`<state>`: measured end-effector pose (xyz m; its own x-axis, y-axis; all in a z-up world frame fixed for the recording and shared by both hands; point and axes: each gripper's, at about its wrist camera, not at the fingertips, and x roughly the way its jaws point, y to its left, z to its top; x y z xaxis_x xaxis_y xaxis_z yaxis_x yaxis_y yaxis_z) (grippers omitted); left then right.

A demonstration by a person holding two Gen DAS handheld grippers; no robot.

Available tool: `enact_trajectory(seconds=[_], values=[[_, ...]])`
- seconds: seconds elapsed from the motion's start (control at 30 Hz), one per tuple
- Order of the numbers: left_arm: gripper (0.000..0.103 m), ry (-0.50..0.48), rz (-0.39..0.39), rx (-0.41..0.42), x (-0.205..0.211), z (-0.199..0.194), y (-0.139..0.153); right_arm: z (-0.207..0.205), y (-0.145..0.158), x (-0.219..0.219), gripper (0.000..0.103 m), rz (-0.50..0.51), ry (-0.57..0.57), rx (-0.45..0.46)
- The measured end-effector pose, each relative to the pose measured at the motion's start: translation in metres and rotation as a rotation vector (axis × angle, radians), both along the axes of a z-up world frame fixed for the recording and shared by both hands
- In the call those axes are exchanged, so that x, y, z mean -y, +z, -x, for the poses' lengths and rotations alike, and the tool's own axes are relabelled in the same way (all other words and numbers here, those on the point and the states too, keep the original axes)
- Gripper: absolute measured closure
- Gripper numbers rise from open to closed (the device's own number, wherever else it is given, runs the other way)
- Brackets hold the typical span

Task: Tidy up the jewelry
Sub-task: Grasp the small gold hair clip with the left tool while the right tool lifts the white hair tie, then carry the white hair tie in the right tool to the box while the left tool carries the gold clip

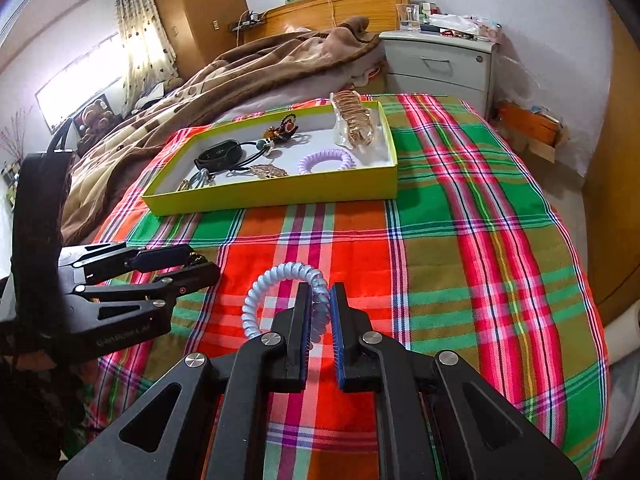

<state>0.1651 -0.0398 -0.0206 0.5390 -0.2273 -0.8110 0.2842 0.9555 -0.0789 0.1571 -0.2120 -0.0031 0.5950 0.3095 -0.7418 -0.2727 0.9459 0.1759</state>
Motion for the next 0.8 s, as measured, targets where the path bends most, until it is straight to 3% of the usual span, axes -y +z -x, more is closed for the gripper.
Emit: enact_trajectory(seconds=[0.07, 0.27, 0.8], values=[[0.070, 0.003, -0.032, 0.013, 0.001, 0.002, 0.000, 0.000, 0.000, -0.001, 0.093, -0.001, 0.001, 0.000], [0.077, 0.019, -0.030, 0.008, -0.004, 0.002, 0.001, 0.000, 0.001, -0.001, 0.093, -0.004, 0.000, 0.003], [0.077, 0.057, 0.004, 0.047, -0.018, 0.008, 0.023, 0.001, 0.016, -0.001, 0.093, -0.018, -0.012, 0.044]])
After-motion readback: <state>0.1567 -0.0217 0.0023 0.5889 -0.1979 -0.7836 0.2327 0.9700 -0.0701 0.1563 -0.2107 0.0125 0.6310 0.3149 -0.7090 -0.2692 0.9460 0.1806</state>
